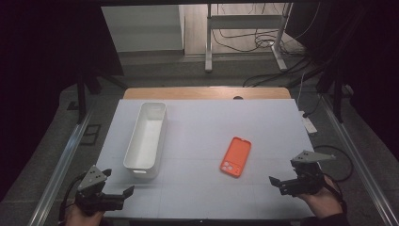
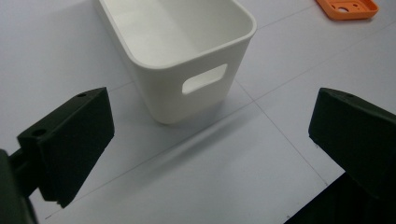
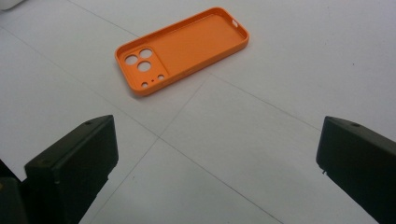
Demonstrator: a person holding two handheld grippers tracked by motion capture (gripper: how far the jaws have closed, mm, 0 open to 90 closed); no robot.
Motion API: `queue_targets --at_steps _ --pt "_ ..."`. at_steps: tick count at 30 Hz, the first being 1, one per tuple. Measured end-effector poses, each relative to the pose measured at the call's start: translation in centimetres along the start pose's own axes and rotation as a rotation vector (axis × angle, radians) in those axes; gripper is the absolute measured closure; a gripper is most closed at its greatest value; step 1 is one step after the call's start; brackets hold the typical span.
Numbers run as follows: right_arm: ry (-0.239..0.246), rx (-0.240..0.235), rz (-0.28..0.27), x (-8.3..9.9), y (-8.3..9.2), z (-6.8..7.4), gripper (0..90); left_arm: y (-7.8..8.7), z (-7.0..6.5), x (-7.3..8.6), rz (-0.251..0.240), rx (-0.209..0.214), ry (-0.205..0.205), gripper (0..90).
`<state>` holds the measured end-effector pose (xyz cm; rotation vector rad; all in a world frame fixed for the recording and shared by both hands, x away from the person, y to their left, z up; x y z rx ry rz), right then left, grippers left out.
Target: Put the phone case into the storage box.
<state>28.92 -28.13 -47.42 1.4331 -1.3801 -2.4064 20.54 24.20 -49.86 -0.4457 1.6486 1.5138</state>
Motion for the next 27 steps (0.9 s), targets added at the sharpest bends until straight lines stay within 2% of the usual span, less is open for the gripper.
queue_targets --at_steps 8,15,27 --pt "-0.005 0.013 0.016 -0.4 -0.5 -0.2 0.0 0.0 0.0 0.0 0.001 0.003 0.002 0.7" --pt "0.012 0.017 0.038 -0.8 -1.2 -0.5 0.0 0.0 0.0 0.0 0.0 0.003 0.0 0.6" --pt "0.022 0.007 0.058 -1.3 -2.1 -0.8 0.0 0.0 0.1 0.0 0.0 0.004 0.005 0.4"
Point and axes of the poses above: each handheld gripper's, and its own axes: y roughly backward along the jaws, x roughly out of its underside, z roughly to its left, the point moved 5 cm from there along -y, roughly forward along the jaws, and after that the axes turned 13 degrees about -x, right-handed, at the moved point
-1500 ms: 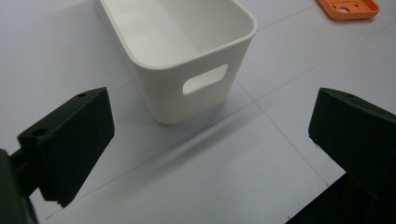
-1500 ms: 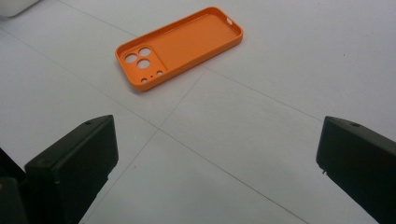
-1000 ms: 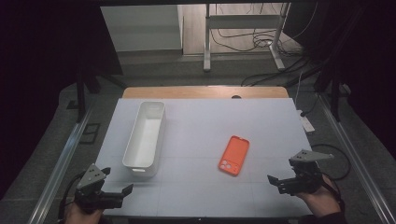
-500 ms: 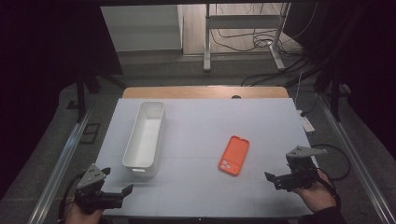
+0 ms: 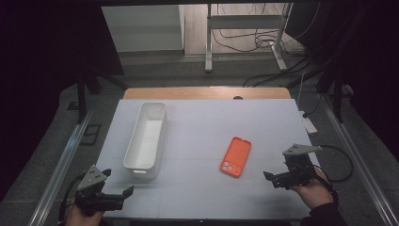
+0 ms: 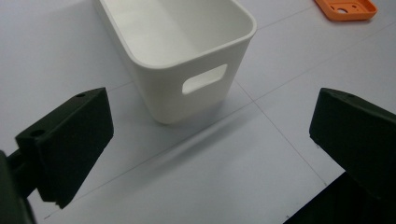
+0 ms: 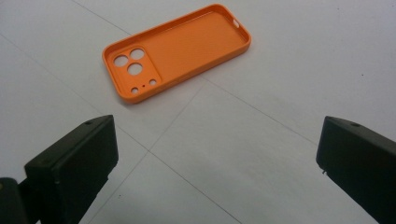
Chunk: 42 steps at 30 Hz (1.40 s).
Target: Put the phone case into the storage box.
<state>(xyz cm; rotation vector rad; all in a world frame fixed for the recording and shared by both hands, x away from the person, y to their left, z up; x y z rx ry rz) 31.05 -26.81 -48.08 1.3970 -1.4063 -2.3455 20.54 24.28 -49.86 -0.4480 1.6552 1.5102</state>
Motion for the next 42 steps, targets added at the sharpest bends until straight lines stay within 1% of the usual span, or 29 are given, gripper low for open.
queue_targets --at_steps 6,11,14,21,23,31,34,37,39,42 --pt "-0.01 -0.015 0.002 -0.3 -0.4 -0.1 0.0 0.0 0.0 0.0 0.001 0.001 -0.002 0.5" --pt "-0.023 -0.028 -0.011 -0.7 -0.8 -0.1 0.0 0.0 0.0 0.0 0.001 0.002 -0.002 0.5" --pt "-0.02 -0.034 -0.017 -1.0 -1.1 -0.1 0.0 0.0 0.0 0.0 0.001 0.002 -0.002 0.5" --pt "-0.009 -0.043 -0.003 -1.6 -1.9 -0.2 0.0 0.0 0.0 0.0 0.0 0.003 -0.003 0.5" --pt "-0.014 -0.047 -0.001 -1.7 -2.1 -0.2 0.0 0.0 0.0 0.0 0.001 0.003 -0.003 0.6" --pt "0.003 -0.048 0.004 -2.4 -2.8 -0.4 0.0 0.0 0.0 0.0 0.001 0.003 -0.003 0.6" --pt "-0.002 -0.047 0.01 -2.6 -2.9 -0.4 0.0 0.0 0.0 0.0 0.001 0.003 -0.004 0.6" --pt "0.007 -0.048 0.014 -2.8 -3.2 -0.4 0.0 0.0 -0.1 0.0 0.001 0.005 -0.003 0.6" --pt "0.002 -0.05 0.017 -2.9 -3.4 -0.4 0.0 0.0 -0.1 0.0 0.001 0.005 -0.003 0.6" --pt "0.008 -0.05 0.02 -3.1 -3.7 -0.4 0.0 0.0 -0.1 0.0 0.002 0.006 -0.005 0.6"
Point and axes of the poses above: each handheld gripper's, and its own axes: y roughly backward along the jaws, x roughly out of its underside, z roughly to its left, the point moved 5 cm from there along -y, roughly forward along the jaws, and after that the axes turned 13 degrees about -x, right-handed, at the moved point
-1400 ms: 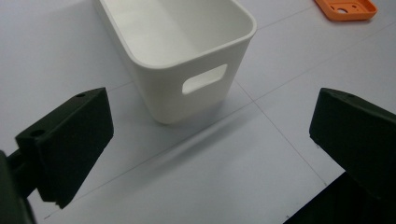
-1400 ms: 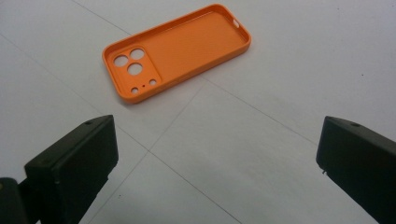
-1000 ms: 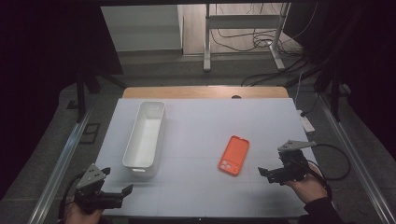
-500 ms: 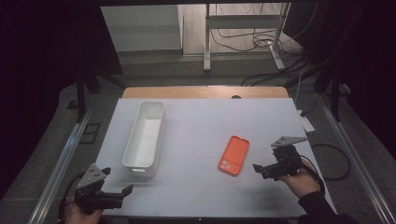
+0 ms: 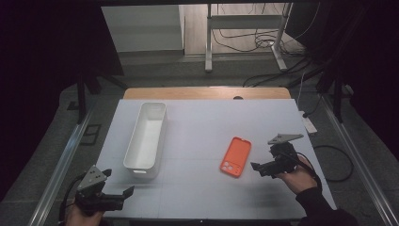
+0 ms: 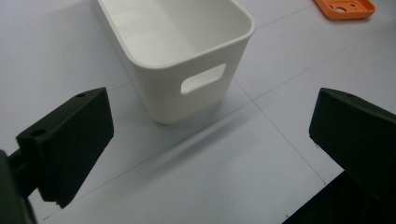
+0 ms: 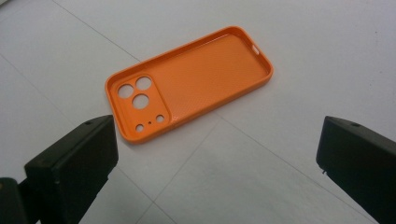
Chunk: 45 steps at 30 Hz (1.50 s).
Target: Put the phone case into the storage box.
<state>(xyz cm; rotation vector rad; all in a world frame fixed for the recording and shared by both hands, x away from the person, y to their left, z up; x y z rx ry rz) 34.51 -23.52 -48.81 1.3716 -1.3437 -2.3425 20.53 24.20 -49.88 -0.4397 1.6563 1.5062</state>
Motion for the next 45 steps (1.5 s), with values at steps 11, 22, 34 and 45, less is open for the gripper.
queue_targets --at_steps 11,22,34,45 --pt "0.01 0.002 0.019 -0.8 -0.9 -0.3 0.0 0.0 0.0 0.0 0.0 0.0 0.0 0.7" --pt "0.022 0.0 0.032 -1.6 -1.8 -0.2 0.0 0.0 0.0 0.0 0.001 0.0 -0.002 0.8" --pt "0.029 0.009 0.054 -2.4 -3.1 -0.3 0.0 0.0 0.0 0.0 0.002 0.0 -0.005 0.8" --pt "0.035 -0.002 0.074 -3.0 -4.5 -0.5 0.0 0.0 0.0 0.0 0.003 0.002 -0.006 0.9"
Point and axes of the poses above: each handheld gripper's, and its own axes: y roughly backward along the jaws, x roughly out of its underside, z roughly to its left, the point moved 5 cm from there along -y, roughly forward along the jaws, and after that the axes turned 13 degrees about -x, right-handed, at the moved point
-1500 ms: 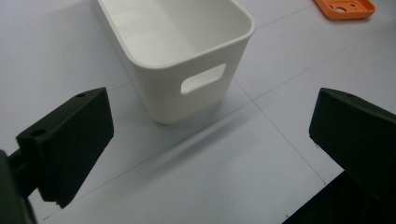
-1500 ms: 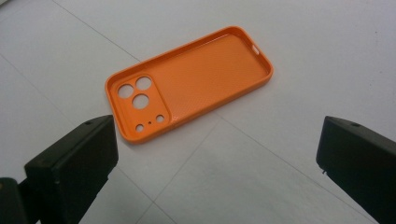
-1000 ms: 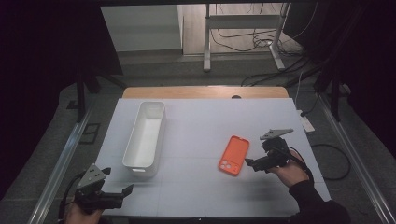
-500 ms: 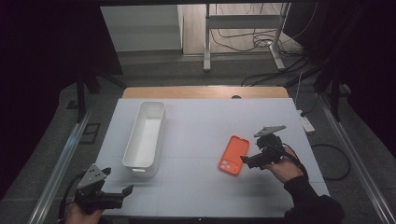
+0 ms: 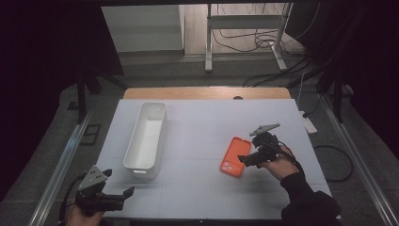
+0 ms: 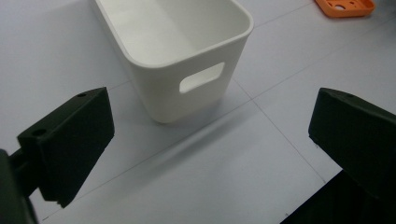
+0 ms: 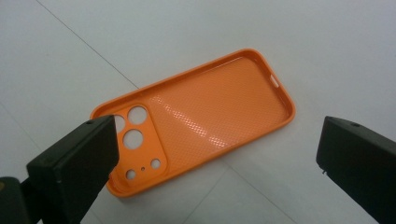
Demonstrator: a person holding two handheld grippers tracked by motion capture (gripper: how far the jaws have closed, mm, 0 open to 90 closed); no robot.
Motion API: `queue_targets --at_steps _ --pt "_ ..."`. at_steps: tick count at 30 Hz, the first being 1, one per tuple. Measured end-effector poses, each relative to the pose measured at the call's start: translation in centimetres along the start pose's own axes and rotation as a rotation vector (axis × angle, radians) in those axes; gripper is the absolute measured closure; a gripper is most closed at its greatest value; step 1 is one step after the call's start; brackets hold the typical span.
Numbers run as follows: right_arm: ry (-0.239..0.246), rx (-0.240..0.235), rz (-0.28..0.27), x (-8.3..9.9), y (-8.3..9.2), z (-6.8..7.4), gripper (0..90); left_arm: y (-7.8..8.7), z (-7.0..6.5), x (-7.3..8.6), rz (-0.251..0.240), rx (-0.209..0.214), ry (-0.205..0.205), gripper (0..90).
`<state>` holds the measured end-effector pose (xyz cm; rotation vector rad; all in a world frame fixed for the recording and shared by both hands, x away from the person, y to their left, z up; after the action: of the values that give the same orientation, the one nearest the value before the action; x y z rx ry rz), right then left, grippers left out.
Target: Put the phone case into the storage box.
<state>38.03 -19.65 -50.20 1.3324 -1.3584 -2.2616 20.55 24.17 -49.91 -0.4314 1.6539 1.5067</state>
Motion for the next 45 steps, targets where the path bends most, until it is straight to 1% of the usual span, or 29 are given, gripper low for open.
queue_targets --at_steps 3,9,13,16,19,20,21,22,24,26,27,29,31,32,33,35,37,39,45 --pt "0.006 -0.009 0.0 -0.2 -0.4 -0.1 0.0 0.0 0.0 0.0 0.0 0.0 0.0 0.9" --pt "0.006 -0.006 0.013 -0.5 -0.9 -0.2 0.0 0.0 0.0 0.0 0.0 0.001 0.0 0.9" --pt "0.018 -0.009 0.025 -0.8 -1.4 -0.2 0.0 0.0 0.0 0.0 0.001 0.001 0.0 0.9" --pt "0.016 -0.023 0.035 -1.0 -1.8 0.0 0.0 0.0 0.0 0.0 0.0 0.002 0.0 0.9" --pt "0.012 -0.035 0.034 -1.2 -1.9 0.1 0.0 0.0 0.0 0.0 0.0 0.002 -0.001 1.0" --pt "0.021 -0.034 0.031 -1.3 -2.0 0.1 0.0 0.0 0.0 0.0 0.0 0.003 -0.001 1.0" --pt "0.02 -0.032 0.035 -1.4 -2.0 0.1 2.3 0.0 0.0 0.0 0.0 0.003 -0.001 1.0" --pt "0.014 -0.018 0.038 -1.4 -2.1 0.1 6.2 0.0 0.0 0.0 0.0 0.003 -0.001 1.0" --pt "0.008 -0.009 0.04 -1.5 -2.0 0.1 15.8 0.0 0.0 0.0 0.0 0.003 -0.001 1.0" --pt "0.008 -0.007 0.043 -1.6 -2.0 0.1 29.6 0.0 0.0 0.0 0.0 0.003 -0.002 1.0" --pt "0.008 -0.007 0.043 -1.6 -2.0 0.1 29.6 0.0 0.0 0.0 0.0 0.003 -0.002 1.1" --pt "0.01 -0.022 0.045 -1.6 -1.9 0.1 47.9 0.0 0.0 0.0 0.0 0.003 -0.004 1.1" --pt "0.02 -0.017 0.053 -1.6 -1.8 0.2 60.7 0.0 0.0 0.0 0.001 0.003 -0.004 1.1" --pt "0.028 -0.027 0.053 -1.7 -1.8 0.2 69.1 0.0 0.0 0.0 0.001 0.003 -0.004 1.1" --pt "0.033 -0.036 0.052 -1.7 -1.8 0.3 73.8 0.0 0.0 0.0 0.001 0.003 -0.005 1.1" --pt "0.036 -0.054 0.055 -1.7 -1.8 0.3 88.7 0.0 0.0 0.0 0.001 0.003 -0.006 1.2" --pt "0.028 -0.066 0.053 -1.7 -1.9 0.4 89.1 0.0 0.0 0.0 0.001 0.003 -0.006 1.2" --pt "0.028 -0.071 0.063 -1.6 -2.0 0.3 89.1 0.0 0.0 0.0 0.0 0.003 -0.006 1.2" --pt "0.034 -0.073 0.087 -1.0 -2.5 0.3 89.1 0.0 0.0 0.0 0.0 0.004 -0.007 1.2"
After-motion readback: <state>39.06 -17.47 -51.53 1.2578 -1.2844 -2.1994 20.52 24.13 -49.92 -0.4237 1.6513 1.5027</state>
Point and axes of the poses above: each handheld gripper's, and its own axes: y roughly backward along the jaws, x roughly out of its underside, z roughly to its left, the point moved 5 cm from there along -y, roughly forward along the jaws, and after that the axes turned 13 degrees about -x, right-handed, at the moved point
